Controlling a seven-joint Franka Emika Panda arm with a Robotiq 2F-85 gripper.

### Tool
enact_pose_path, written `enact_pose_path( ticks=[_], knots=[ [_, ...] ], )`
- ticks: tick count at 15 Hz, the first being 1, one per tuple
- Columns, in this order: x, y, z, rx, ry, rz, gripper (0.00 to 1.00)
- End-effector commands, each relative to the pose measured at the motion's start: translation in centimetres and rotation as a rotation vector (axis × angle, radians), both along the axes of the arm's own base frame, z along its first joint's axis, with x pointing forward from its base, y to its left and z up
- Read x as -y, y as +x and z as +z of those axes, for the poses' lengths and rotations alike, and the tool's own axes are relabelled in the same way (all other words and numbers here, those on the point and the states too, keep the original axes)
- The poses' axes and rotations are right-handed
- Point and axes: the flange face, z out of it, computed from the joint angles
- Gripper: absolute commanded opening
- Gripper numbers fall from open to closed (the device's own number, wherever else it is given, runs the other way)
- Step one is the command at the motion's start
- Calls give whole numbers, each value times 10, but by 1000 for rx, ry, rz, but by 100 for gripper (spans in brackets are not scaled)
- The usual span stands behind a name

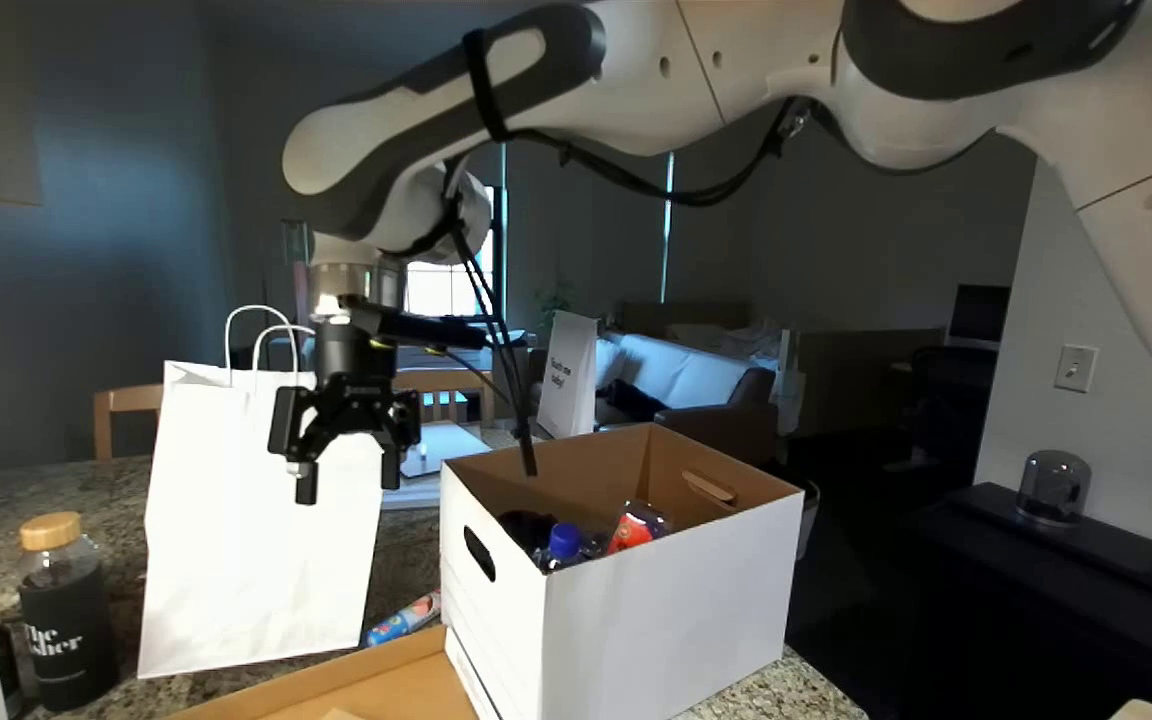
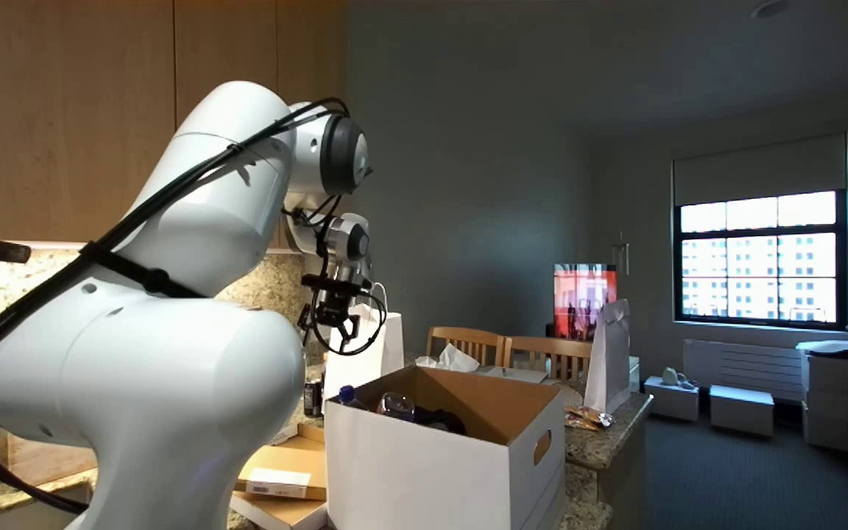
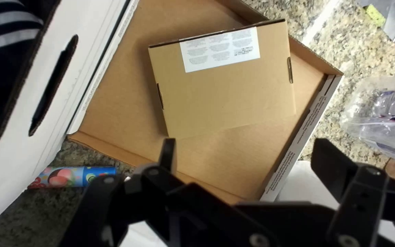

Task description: Remove smaller box and three bottles from the bigger box and you put them on the table

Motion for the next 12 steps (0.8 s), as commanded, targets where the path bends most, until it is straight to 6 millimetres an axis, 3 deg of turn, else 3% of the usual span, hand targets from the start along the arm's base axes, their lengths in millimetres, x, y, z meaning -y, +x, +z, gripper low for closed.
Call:
enact_pose_path(
  ticks=[1,9,12],
  knots=[
    [31,-23,23,10,-31,-91,100],
    [110,-51,22,-4,52,-369,100],
    [126,-63,14,73,93,-493,100]
  ],
)
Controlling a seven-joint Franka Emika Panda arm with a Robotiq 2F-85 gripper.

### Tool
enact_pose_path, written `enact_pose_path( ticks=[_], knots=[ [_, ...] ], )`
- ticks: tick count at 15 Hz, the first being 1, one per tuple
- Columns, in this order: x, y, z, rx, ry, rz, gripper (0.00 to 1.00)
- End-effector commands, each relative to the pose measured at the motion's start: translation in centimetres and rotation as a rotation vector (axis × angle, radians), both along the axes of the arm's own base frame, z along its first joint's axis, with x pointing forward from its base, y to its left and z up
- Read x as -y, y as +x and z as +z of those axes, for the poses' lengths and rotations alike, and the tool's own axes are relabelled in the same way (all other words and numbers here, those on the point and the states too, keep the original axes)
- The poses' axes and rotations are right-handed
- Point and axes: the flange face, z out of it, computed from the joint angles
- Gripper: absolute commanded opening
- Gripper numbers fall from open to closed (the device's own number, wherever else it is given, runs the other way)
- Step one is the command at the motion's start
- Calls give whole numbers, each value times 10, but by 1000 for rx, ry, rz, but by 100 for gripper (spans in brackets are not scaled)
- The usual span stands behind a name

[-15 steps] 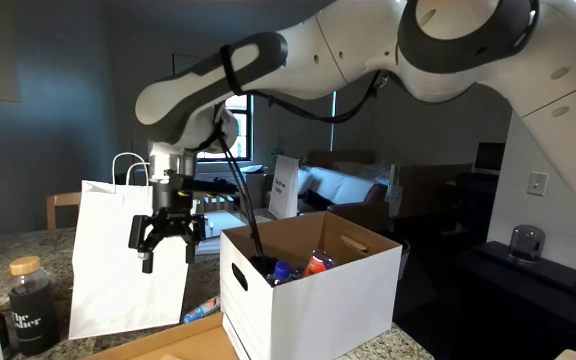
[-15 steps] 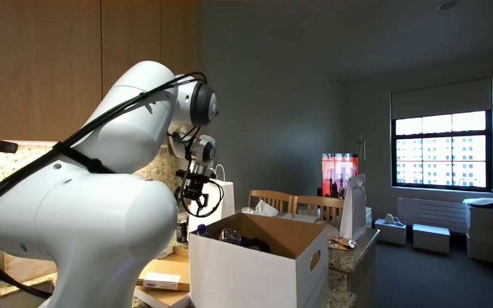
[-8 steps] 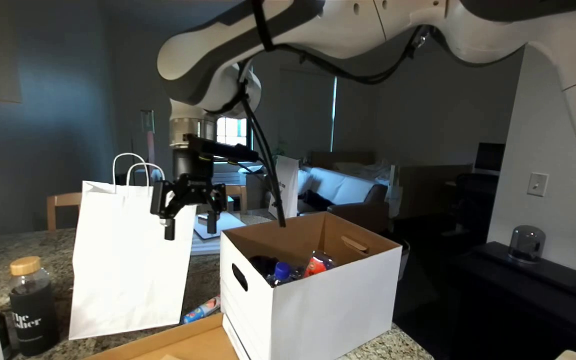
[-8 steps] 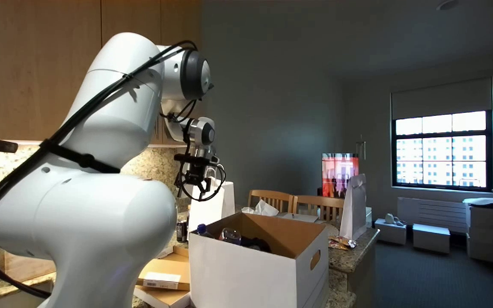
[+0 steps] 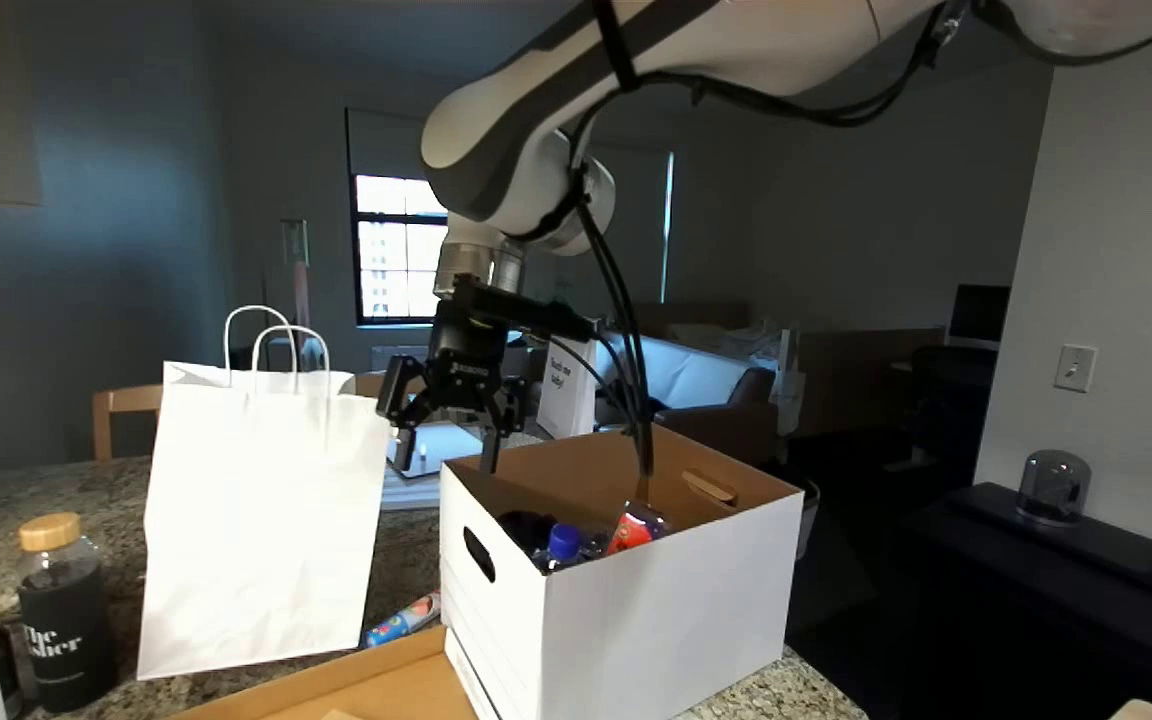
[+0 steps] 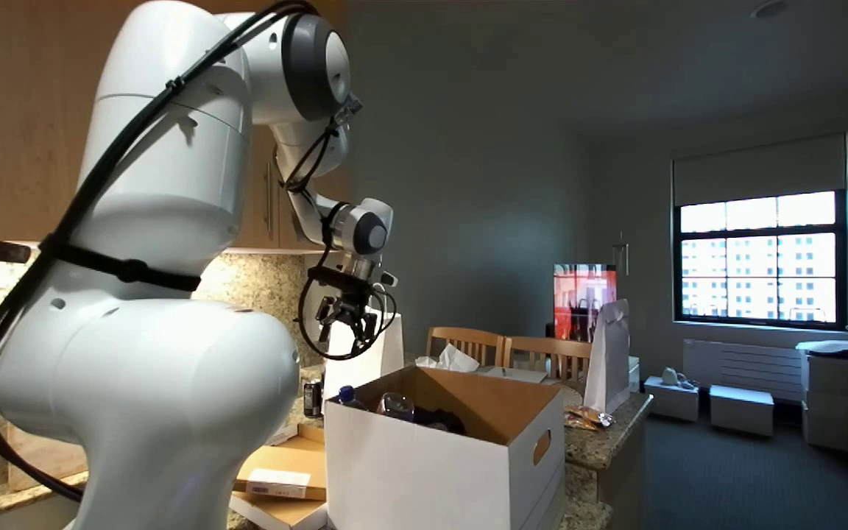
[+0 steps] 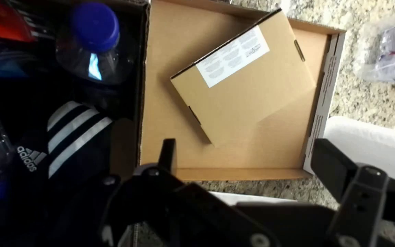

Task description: Remove smaller box and three bottles from the bigger box and you put them on the table

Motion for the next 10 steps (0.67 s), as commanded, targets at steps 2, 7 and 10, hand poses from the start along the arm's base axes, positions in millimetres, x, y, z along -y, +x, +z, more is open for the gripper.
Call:
enact_pose_path(
  ticks=[2,7,10],
  knots=[
    [27,-33,-10,111,-1,-223,100],
    [63,-42,-9,149,-49,-476,100],
    [78,-43,-6,145,-108,-601,100]
  ],
)
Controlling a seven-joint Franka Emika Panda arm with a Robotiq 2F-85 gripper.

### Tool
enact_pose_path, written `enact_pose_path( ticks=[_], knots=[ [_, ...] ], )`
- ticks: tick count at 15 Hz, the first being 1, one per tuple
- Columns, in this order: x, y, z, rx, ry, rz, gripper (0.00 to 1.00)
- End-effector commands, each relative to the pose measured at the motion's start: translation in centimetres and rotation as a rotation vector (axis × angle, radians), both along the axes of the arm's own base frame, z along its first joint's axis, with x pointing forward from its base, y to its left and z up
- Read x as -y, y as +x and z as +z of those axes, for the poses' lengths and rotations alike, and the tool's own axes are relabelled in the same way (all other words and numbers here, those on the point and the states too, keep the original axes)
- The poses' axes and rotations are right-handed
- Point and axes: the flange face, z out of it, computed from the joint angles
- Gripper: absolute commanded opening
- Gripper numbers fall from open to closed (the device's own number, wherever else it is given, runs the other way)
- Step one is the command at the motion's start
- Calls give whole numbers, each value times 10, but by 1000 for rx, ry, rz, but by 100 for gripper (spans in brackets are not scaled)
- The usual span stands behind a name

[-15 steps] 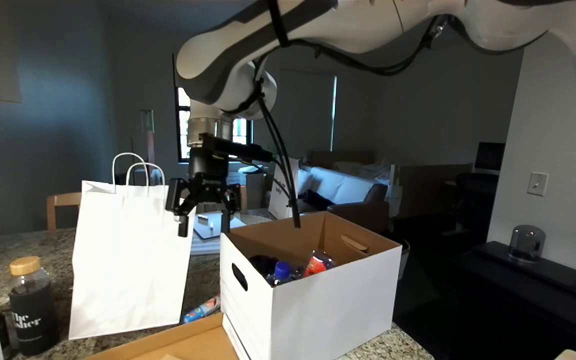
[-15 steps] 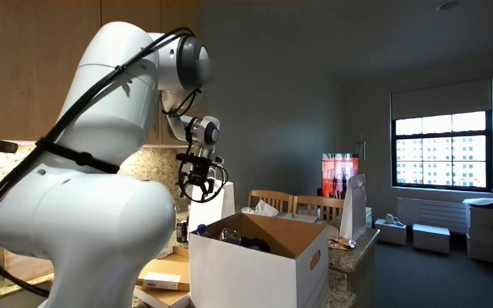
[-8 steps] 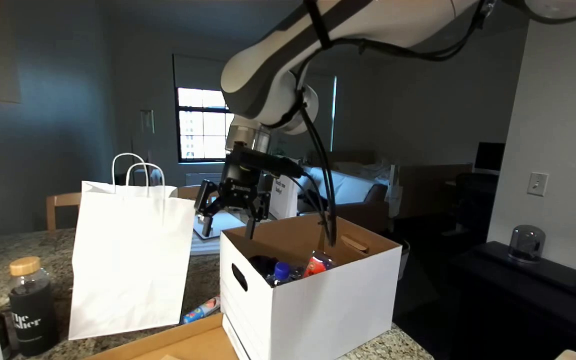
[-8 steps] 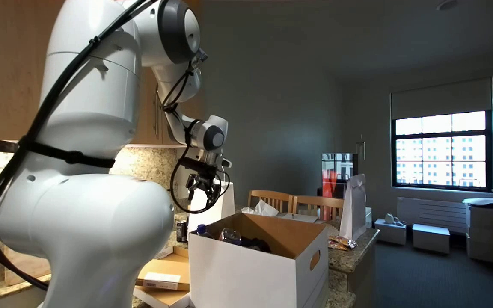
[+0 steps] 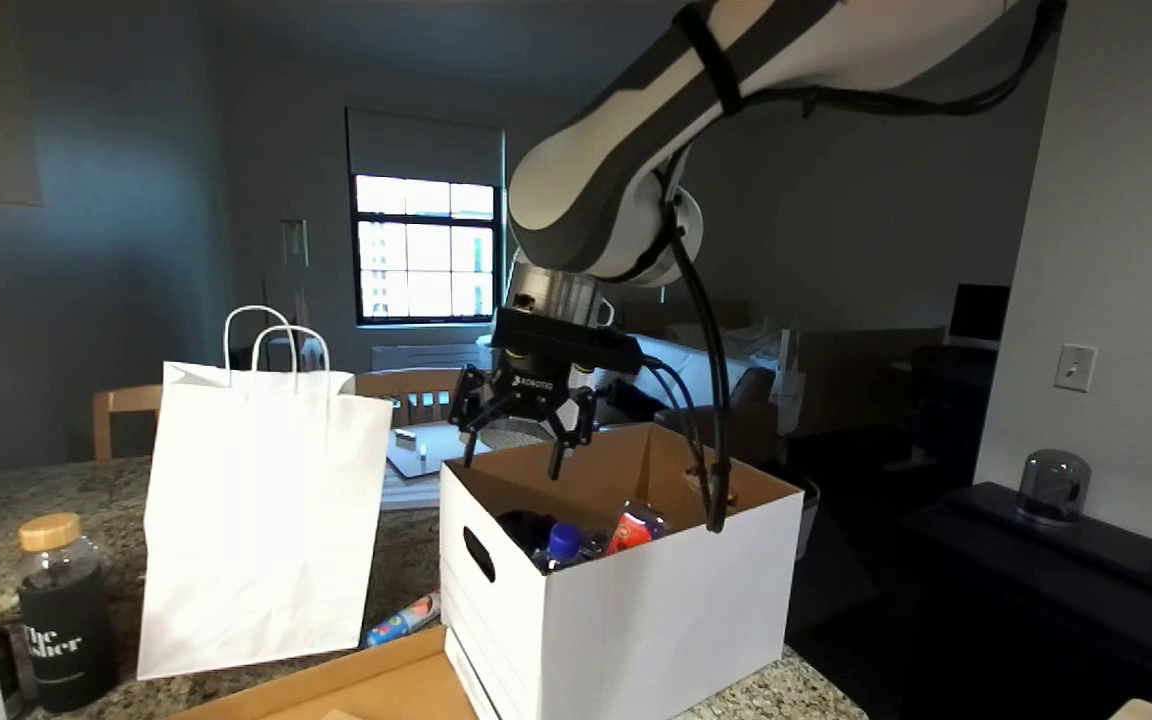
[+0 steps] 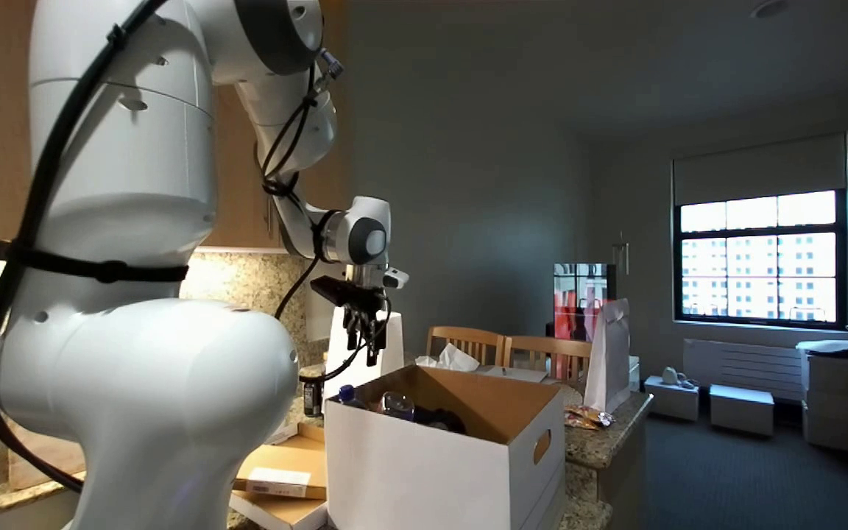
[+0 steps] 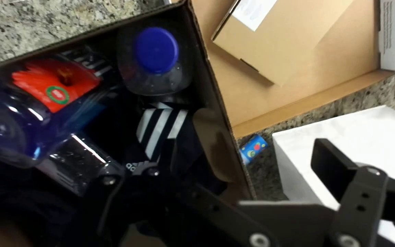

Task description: Remove smaller box and three bottles from the bigger box and you put them on the table

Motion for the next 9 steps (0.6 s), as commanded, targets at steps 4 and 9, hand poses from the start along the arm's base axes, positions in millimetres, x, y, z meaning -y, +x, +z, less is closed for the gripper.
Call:
enact_pose_path(
  ticks=[4,9],
  knots=[
    [22,-10,-22,-106,-51,-172,100],
    [42,-32,-41,-175,1,-266,100]
  ],
)
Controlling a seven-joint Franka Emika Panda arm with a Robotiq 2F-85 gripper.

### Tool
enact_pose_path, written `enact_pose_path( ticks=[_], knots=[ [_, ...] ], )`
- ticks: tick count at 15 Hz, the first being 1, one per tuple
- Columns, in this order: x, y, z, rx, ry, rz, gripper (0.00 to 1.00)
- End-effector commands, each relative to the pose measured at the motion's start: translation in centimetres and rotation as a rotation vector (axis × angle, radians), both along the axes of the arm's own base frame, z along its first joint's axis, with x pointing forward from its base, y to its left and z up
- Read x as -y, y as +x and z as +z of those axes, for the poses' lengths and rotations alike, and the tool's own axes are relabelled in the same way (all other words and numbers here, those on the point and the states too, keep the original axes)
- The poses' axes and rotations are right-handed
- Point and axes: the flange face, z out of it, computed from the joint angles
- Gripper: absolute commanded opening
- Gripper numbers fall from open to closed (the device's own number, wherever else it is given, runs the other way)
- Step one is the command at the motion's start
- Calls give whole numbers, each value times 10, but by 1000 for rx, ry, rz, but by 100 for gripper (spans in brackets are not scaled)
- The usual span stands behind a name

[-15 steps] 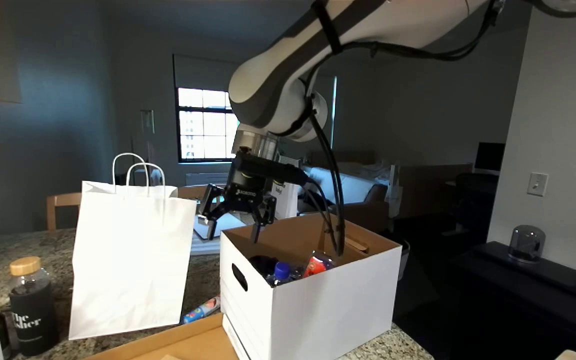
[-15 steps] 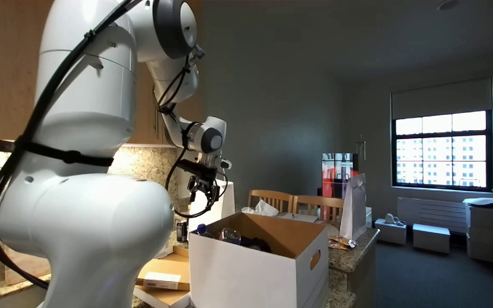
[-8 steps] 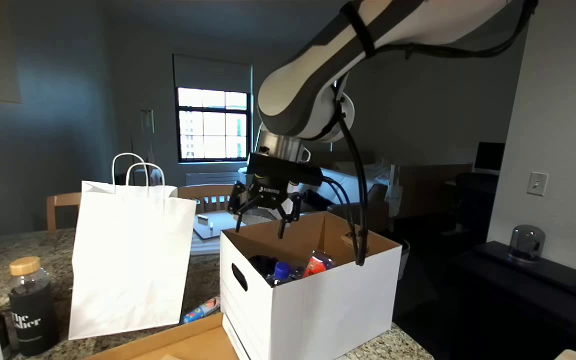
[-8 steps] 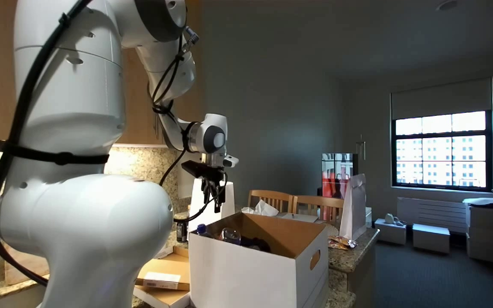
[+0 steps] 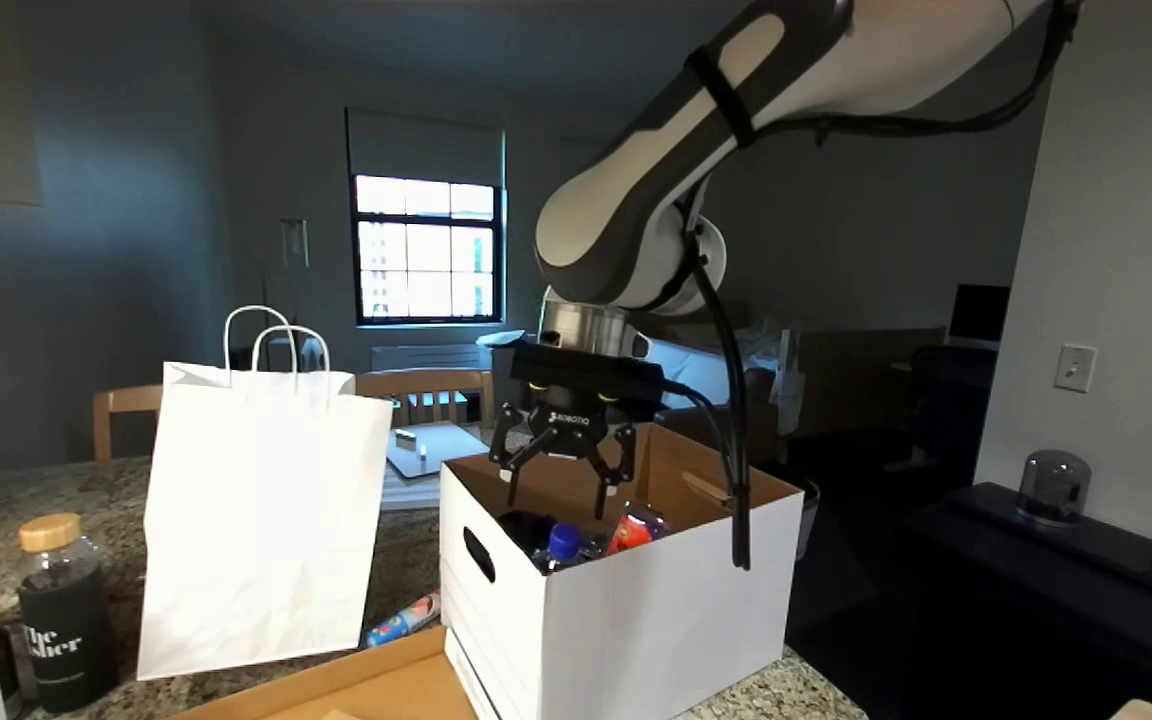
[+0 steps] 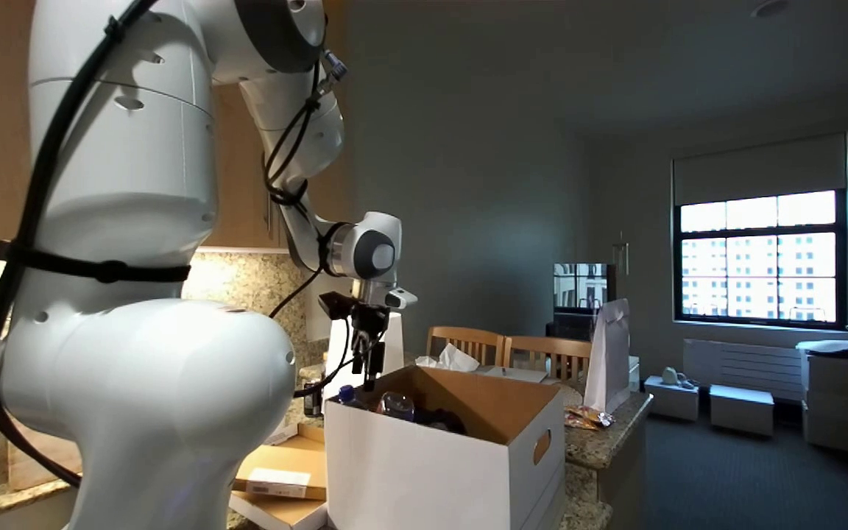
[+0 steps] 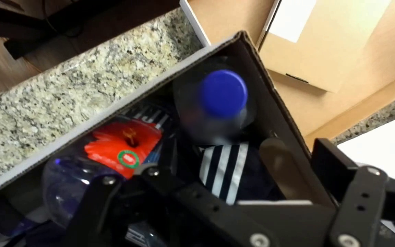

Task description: Remove smaller box and three bottles from the bigger box and you put them on the table

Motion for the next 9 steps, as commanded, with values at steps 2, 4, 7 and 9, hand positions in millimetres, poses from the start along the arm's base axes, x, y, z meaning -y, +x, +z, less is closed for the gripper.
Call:
enact_pose_path(
  ticks=[2,4,7,9],
  knots=[
    [10,-25,-2,-31,22,-79,100],
    [7,-29,-5,-46,22,-82,100],
    [6,-34,-8,-58,13,-104,100],
    [7,-41,-10,-63,29,-112,100]
  ],
)
